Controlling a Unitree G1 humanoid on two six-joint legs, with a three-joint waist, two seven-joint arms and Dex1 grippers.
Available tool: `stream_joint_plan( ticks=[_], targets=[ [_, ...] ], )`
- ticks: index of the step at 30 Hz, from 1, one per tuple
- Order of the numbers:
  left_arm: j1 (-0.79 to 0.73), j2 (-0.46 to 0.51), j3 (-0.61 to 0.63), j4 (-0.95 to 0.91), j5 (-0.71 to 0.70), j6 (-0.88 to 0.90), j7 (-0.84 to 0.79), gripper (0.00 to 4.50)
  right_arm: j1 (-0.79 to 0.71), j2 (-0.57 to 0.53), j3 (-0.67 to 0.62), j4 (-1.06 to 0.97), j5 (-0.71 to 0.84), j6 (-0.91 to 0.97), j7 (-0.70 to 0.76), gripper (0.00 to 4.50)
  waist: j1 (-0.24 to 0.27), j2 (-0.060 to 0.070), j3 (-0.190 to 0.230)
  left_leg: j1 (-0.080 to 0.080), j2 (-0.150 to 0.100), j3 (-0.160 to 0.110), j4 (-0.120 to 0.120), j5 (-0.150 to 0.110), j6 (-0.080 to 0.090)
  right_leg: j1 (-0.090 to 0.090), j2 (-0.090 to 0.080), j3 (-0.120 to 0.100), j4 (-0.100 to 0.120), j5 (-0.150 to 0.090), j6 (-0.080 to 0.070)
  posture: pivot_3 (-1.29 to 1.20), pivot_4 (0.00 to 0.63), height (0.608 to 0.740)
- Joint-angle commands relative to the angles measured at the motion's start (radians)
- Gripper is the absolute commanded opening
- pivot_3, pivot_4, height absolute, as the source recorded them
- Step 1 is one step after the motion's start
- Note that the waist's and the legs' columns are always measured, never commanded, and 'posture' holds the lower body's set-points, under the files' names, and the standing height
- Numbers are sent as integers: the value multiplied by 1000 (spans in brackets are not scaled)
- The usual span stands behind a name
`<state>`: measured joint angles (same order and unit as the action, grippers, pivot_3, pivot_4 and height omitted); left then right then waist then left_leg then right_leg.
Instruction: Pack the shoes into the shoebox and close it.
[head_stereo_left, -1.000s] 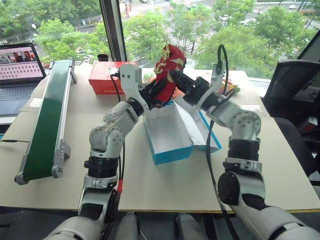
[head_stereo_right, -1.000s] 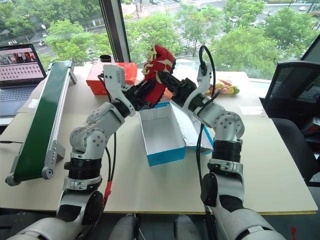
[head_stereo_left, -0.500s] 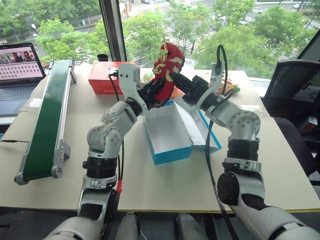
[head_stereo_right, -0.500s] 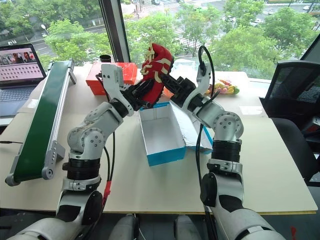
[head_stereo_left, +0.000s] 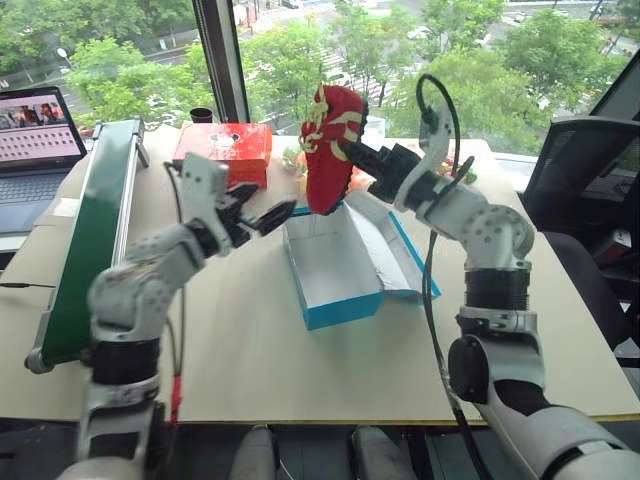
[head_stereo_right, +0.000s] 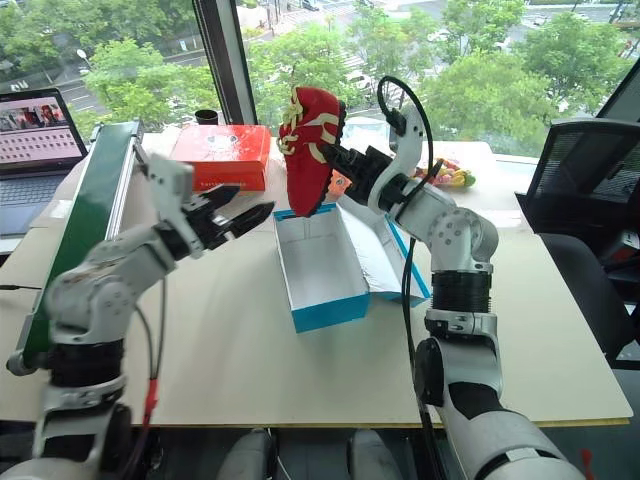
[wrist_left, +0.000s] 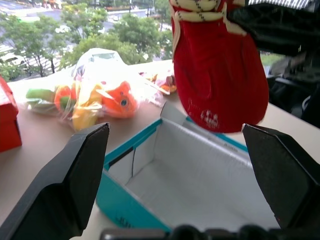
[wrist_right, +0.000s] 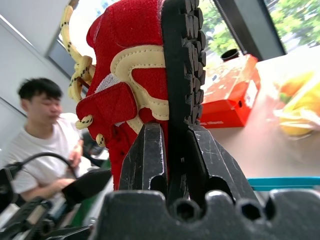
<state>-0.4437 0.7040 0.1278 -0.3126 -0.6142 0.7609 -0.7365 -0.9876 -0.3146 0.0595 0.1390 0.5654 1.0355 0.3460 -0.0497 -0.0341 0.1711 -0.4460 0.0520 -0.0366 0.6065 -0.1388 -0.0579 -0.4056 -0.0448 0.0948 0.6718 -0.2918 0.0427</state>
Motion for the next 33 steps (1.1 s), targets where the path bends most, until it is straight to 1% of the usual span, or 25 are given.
stream_joint_plan(
  ticks=[1,3,7,10,18,20,22,29,30,33],
  targets=[
    [2,21,-7,-46,21,-36,-15,4453,6,-18,23,-18,-32,3,44,190,0,0,0,0,0,0,0,0,0,0,0,0,0,0,0,0,150,739],
    [3,25,-9,-48,28,-27,-11,4453,22,-24,40,-10,-53,3,57,190,0,0,0,0,0,0,0,0,0,0,0,0,0,0,0,0,150,739],
    [15,31,-13,-68,8,-10,-30,4453,83,-62,137,3,-144,-34,97,190,3,0,0,0,0,0,1,0,0,0,0,0,0,0,0,0,150,739],
    [23,29,-12,-79,11,-10,-26,4453,120,-83,181,12,-201,-56,114,190,6,0,0,0,0,0,1,0,0,0,0,0,0,0,0,0,150,739],
    [30,30,-3,-82,15,-9,-15,4453,147,-85,194,51,-273,-79,146,190,5,0,0,1,0,0,1,0,0,1,0,0,0,0,0,0,150,739],
    [30,31,0,-79,18,-9,-10,4500,147,-78,197,79,-289,-99,152,1175,5,0,0,1,0,0,1,0,0,2,0,0,0,0,0,0,150,739],
    [34,36,5,-73,27,-8,-3,4500,143,-69,198,92,-302,-109,155,1738,5,0,0,1,0,0,1,0,0,2,0,0,0,0,0,0,150,739],
    [56,52,25,-72,40,4,31,4500,106,-27,186,137,-371,-196,136,4214,5,0,0,1,0,0,1,0,0,1,0,0,0,0,0,0,150,739],
    [62,53,30,-78,39,8,35,4500,100,-21,185,138,-380,-208,135,4455,5,0,0,1,0,0,1,0,0,1,0,0,0,0,0,0,150,739],
    [75,54,49,-81,45,12,59,4500,83,-6,184,136,-405,-253,133,4455,5,0,0,1,0,0,1,0,0,1,0,0,0,0,0,0,150,739]
  ],
)
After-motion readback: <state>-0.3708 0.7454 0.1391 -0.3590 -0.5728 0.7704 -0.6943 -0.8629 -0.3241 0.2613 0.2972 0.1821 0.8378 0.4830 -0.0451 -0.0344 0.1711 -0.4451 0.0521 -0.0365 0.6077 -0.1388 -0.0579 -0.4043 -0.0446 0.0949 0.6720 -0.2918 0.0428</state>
